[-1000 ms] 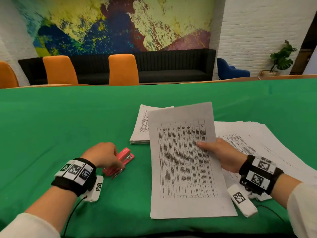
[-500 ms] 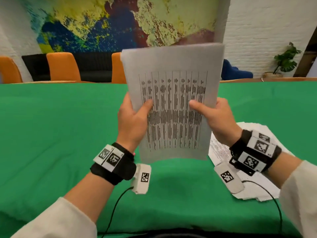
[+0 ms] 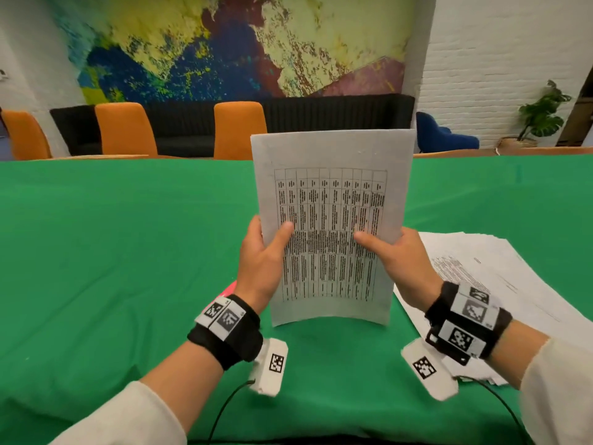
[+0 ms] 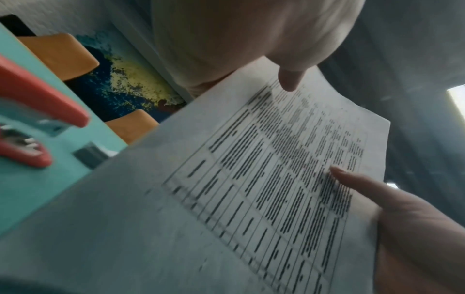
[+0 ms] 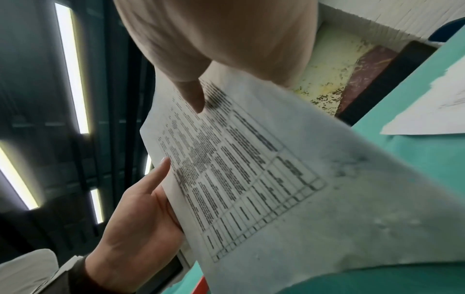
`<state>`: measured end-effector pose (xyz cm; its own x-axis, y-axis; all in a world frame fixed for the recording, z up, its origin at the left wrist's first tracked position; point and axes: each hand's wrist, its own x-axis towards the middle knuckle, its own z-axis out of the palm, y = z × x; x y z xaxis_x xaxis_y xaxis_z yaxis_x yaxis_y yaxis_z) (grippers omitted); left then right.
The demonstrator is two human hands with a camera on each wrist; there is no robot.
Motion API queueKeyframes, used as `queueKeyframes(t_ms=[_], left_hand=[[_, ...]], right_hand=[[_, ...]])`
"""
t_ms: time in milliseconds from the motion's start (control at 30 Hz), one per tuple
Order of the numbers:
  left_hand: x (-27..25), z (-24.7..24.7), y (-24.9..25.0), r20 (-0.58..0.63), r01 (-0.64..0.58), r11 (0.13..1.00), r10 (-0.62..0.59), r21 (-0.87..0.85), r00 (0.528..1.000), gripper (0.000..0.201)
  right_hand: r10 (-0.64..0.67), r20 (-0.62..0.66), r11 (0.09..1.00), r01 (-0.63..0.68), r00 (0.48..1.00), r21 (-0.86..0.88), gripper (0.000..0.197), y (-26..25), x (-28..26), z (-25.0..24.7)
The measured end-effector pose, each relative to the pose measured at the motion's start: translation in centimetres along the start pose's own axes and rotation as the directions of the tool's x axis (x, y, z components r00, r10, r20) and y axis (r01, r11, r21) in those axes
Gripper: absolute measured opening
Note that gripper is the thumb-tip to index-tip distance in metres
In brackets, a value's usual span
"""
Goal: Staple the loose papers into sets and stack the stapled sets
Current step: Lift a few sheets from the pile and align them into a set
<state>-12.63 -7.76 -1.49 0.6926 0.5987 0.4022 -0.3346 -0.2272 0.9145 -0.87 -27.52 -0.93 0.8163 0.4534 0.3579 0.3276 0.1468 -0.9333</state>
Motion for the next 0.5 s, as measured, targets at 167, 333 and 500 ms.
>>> queueKeyframes(t_ms=[167, 333, 500], left_hand=[[-0.9, -0.4, -1.5, 0.068, 0.105, 0.994, -0.104, -0.005, 0.992, 0.029], [-1.0, -1.2, -2.0, 0.171, 0.182, 0.981, -0.19, 0.061, 0.967, 0.027], [-1.4, -2.4, -3.0, 0.288, 0.242, 0.962, -0.269, 0.125, 0.919, 0.025]], right_hand=[[-0.017, 0.0, 0.997, 0.017, 1.0, 0.072, 0.033, -1.7, 0.6, -1.2], [-0.011, 0.077, 0.996, 0.004, 0.997, 0.094, 0.018, -4.1, 2.2, -2.2], [0.02, 0.016, 0.988, -0.023, 1.0, 0.155, 0.029, -3.2, 1.8, -2.0]])
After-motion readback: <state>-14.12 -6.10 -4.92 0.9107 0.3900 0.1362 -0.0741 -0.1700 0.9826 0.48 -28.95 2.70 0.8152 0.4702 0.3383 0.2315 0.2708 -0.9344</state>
